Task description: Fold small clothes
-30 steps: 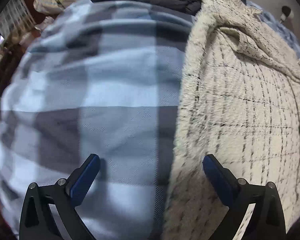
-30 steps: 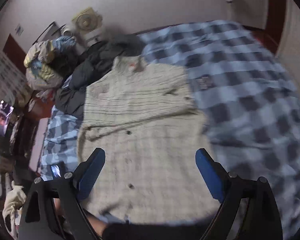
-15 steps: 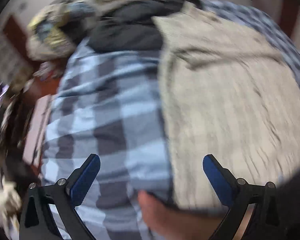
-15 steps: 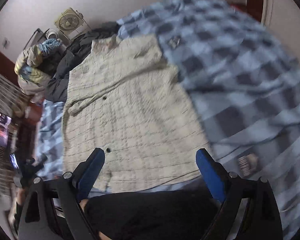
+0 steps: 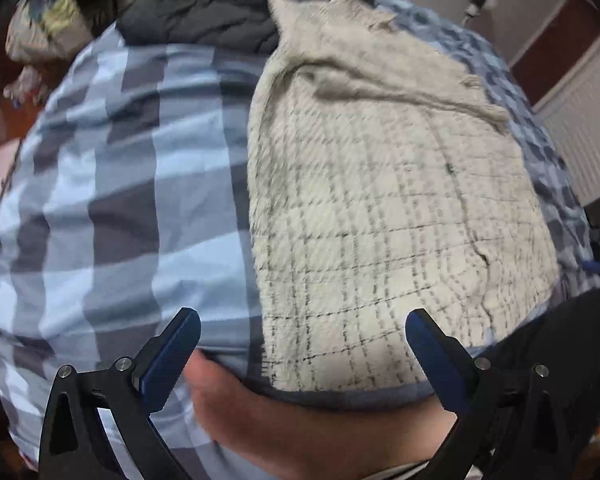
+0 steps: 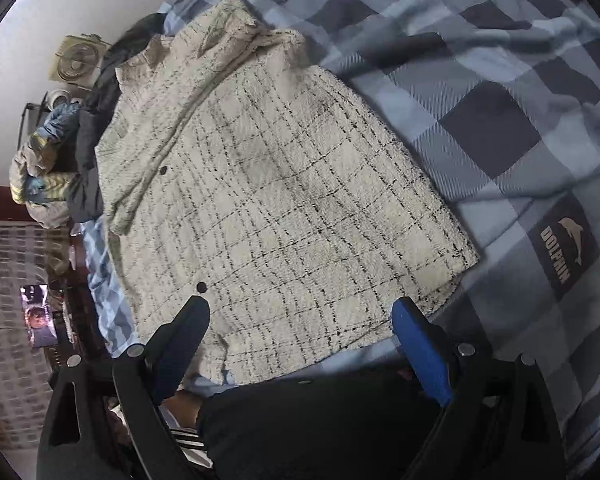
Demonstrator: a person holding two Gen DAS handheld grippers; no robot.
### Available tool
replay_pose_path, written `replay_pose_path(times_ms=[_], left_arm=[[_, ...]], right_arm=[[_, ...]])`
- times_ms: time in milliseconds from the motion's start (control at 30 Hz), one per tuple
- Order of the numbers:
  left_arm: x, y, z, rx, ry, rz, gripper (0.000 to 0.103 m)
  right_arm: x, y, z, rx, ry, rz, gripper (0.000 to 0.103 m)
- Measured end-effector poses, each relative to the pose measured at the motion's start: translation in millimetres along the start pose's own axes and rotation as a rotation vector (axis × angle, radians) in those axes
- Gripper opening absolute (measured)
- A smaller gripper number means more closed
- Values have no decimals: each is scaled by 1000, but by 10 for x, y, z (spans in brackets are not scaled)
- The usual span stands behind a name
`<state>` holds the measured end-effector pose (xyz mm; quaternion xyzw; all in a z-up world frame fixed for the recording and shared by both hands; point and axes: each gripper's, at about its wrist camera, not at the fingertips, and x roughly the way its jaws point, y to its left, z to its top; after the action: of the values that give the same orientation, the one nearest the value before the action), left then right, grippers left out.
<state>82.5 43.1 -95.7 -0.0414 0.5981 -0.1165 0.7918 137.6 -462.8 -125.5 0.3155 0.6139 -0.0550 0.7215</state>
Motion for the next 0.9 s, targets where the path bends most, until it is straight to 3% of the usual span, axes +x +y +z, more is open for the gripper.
replay_pose_path(times_ms=[167, 267, 367, 433, 500, 533, 567, 667, 733, 833, 900], left_arm=[[423, 61, -12, -53, 185, -46, 102], [542, 13, -8, -51, 216, -88, 102], [662, -5, -7, -51, 245, -47, 101], [814, -24, -56, -45, 312, -8, 96], [848, -56, -69, -28, 319, 8, 92], [850, -60, -70, -28, 317, 2, 80], [857, -62, -72, -30, 317, 1, 56], [890, -45, -76, -34, 311, 47, 26], [848, -55, -68, -33, 286, 17, 14], [741, -69, -55, -28, 245, -43, 9], [680, -73, -55, -30, 224, -73, 9]], right_arm=[[55, 37, 4, -26, 26, -36, 91], [83, 25, 17, -23, 44, -42, 91], [104, 12, 27, -17, 62, -48, 91], [101, 5, 26, -15, 64, -53, 91], [92, 19, 23, -11, 60, -56, 91], [87, 17, 21, -10, 59, -55, 91], [81, 7, 20, -10, 59, -49, 91], [76, -26, 21, 13, 62, -18, 91], [51, -101, 37, 47, 69, 26, 91], [47, -190, 113, 47, 144, 132, 91], [-36, -296, 203, 14, 114, 93, 91]])
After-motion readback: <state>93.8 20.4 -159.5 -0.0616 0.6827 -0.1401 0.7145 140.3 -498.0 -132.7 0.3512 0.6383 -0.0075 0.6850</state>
